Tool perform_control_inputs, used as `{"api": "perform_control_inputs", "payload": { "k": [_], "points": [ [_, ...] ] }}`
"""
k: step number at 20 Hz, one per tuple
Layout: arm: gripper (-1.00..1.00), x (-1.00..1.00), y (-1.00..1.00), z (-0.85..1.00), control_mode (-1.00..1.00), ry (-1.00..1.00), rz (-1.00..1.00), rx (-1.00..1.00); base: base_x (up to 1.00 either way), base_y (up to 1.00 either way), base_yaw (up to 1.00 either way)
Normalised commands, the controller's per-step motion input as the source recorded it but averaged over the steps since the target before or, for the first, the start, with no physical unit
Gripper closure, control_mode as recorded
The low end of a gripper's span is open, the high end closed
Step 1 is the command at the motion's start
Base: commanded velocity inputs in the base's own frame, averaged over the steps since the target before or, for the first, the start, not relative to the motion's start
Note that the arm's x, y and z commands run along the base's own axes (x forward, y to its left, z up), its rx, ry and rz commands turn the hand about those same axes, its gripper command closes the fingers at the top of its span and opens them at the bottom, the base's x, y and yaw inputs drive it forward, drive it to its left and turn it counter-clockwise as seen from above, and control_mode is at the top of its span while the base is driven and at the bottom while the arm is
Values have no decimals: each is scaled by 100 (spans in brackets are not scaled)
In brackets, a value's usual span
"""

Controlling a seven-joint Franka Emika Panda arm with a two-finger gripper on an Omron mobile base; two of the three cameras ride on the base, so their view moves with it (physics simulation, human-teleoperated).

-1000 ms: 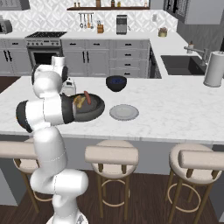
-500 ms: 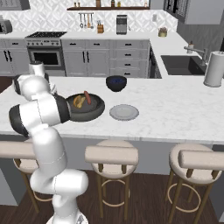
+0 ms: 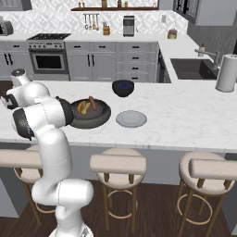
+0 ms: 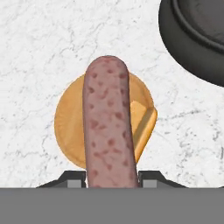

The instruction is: Place one bun and one sausage from the bowl on each plate.

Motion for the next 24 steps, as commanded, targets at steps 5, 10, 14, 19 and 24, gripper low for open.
{"api": "perform_control_inputs", "payload": {
  "k": [5,10,14,19,24],
  "points": [
    [100,-8,29,-18,-100,-2,-25,11,0,0,0],
    [100,0,-6,-42,-100,8,-4,0,0,0,0],
    [100,27,-3,-45,-100,5,-14,-2,0,0,0],
    [100,59,1,-17,-100,0,-12,-4,0,0,0],
    [-100,47,6,-4,-100,0,-10,-1,0,0,0]
  ]
}}
